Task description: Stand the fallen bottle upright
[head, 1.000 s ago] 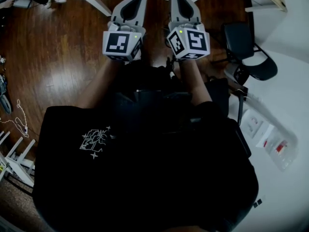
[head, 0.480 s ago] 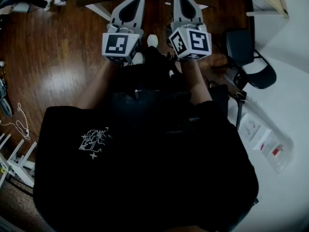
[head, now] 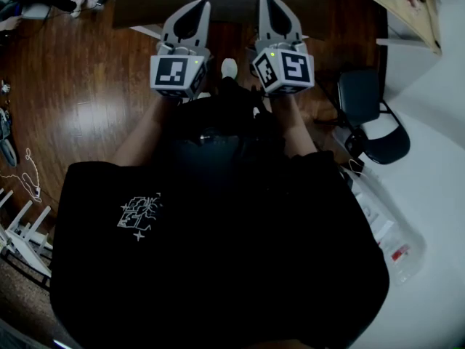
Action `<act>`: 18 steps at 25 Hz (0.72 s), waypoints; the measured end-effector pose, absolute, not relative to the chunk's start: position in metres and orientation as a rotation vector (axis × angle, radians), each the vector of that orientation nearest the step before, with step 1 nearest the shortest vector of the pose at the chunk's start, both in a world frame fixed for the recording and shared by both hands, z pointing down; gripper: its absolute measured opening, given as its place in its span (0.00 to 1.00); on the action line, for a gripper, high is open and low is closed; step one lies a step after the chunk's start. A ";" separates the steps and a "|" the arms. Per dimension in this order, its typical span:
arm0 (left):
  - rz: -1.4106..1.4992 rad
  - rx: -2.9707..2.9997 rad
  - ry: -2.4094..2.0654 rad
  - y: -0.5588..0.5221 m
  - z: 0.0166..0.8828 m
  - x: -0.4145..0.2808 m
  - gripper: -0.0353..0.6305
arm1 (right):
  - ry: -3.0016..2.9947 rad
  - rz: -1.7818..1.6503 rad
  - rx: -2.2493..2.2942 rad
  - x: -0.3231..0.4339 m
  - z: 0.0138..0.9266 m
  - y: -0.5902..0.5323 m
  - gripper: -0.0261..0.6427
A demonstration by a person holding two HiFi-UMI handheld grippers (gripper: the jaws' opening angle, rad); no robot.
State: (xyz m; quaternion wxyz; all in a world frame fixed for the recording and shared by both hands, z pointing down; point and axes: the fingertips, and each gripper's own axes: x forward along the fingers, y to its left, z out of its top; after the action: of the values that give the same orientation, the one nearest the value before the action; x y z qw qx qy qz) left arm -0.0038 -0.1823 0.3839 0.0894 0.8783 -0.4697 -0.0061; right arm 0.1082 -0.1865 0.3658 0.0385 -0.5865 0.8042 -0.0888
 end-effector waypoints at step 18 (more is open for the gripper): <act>0.014 2.512 -1.633 -0.275 0.391 0.000 0.05 | 2.621 -0.346 -1.588 0.117 0.384 -0.300 0.06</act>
State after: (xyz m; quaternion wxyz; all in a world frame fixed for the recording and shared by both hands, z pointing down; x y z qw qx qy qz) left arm 0.0003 -0.2750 0.3906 0.0726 0.8361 -0.5437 0.0048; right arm 0.1171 -0.3003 0.3839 0.0290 -0.5146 0.8496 -0.1121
